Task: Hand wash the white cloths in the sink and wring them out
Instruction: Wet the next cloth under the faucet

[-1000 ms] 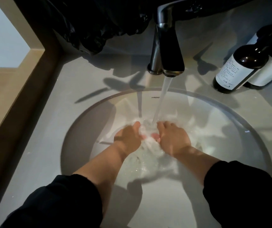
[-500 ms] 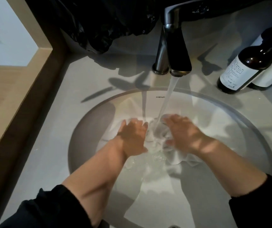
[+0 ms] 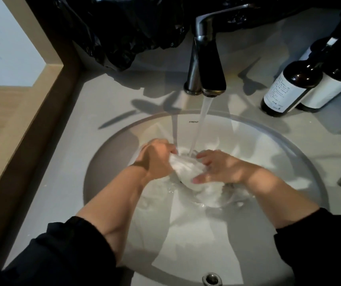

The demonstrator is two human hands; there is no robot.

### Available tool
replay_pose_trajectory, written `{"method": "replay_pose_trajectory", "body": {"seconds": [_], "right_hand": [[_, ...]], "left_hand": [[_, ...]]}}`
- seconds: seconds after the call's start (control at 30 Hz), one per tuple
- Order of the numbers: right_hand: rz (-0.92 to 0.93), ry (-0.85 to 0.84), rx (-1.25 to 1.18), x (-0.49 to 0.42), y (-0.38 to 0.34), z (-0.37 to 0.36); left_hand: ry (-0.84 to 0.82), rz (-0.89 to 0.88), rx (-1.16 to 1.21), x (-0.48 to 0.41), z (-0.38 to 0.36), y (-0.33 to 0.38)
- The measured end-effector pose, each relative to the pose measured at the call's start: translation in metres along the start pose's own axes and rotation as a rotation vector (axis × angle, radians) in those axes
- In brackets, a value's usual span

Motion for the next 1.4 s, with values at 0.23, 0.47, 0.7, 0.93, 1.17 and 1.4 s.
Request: {"method": "replay_pose_trajectory", "body": {"seconds": [0.23, 0.47, 0.7, 0.93, 1.17, 1.4], "right_hand": [[-0.103, 0.127, -0.18, 0.066, -0.025, 0.059], [0.037, 0.404, -0.304, 0.111, -0.065, 0.11], [0.295, 0.374, -1.207, 0.137, -0.094, 0.122], [0.411, 0.165, -1.784, 0.158, -0.131, 0.123], [-0.292, 0.963, -0.633, 0.155, -0.024, 0.142], [-0.232, 0.43, -0.077, 0.041, 0.01, 0.013]], "left_hand": [[-0.131, 0.087, 0.465, 0.029, 0.023, 0.03], [-0.001, 0.004, 0.511, 0.047, 0.033, 0.056], [-0.088, 0.073, 0.728, 0.07, -0.009, 0.094], [0.184, 0.148, 0.628, 0.059, 0.022, 0.1], [-0.137, 0.151, -0.068, 0.042, 0.046, 0.027], [-0.285, 0.068, -0.397, 0.025, -0.022, 0.013]]}}
Point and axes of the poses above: each hand's wrist, its own x-axis away from the middle knuckle, its own z-axis out of the back of the hand, y = z × x, the point moved 7 cm from there along -x, towards the middle knuckle, and after that the axes turned 2 degrees about -x, right-handed, at the moved point
